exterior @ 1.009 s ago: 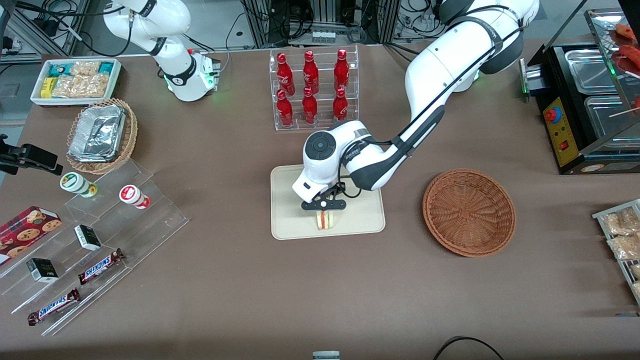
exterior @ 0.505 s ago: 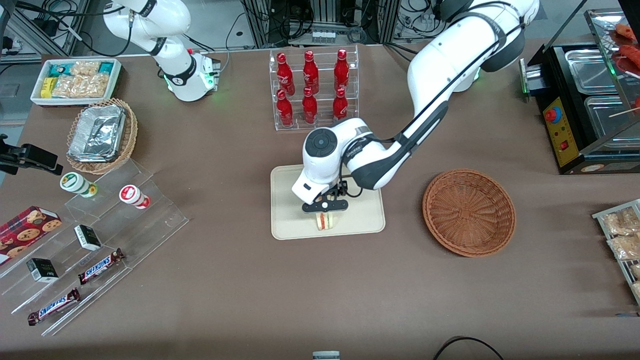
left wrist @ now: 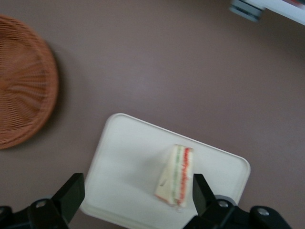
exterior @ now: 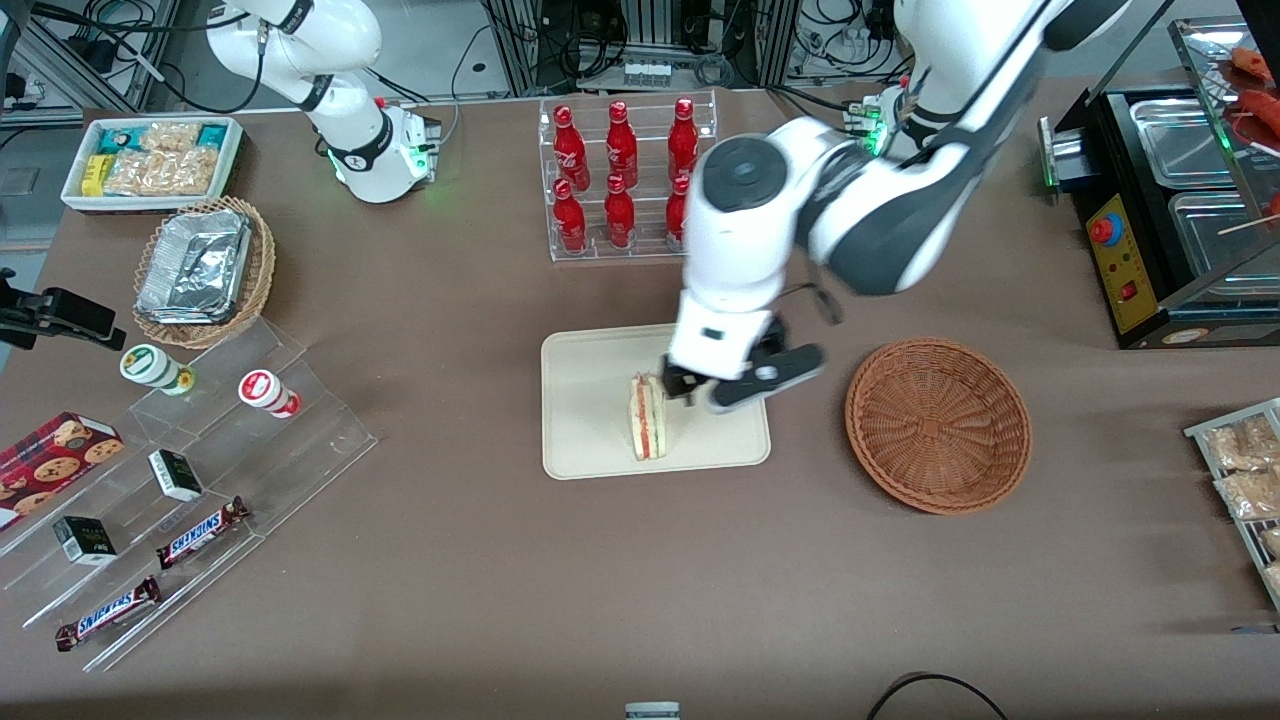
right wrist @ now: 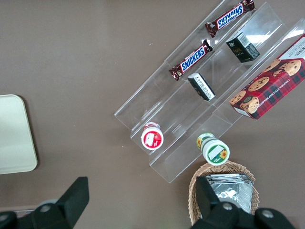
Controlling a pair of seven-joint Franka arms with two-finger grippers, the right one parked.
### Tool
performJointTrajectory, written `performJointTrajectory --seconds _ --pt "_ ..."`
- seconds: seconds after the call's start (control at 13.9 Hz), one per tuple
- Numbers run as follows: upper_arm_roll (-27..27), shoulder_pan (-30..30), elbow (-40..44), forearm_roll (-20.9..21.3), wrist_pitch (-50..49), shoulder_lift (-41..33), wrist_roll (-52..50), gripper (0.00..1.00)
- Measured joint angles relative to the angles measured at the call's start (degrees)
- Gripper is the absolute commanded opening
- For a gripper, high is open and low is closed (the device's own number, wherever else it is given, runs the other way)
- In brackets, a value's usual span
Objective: Place sandwich from basket to tray
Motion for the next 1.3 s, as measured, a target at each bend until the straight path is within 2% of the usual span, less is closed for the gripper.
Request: performJointTrajectory --seconds 0.22,0.5,0.65,0.94,1.3 --pt "1.5 4.8 -0.2 -3.3 -6.9 -4.2 5.5 1.0" --pt "15.2 4.7 -0.4 -13.7 -12.4 -10.9 23.9 1.0" --pt "22.0 4.9 -0.7 -17.5 -15.9 -14.3 34.4 1.0" --pt "30.0 5.9 -2.8 -20.6 -18.4 -18.2 49.7 1.0" --pt "34.4 6.0 -5.0 -20.8 -18.6 -18.4 60.1 1.0"
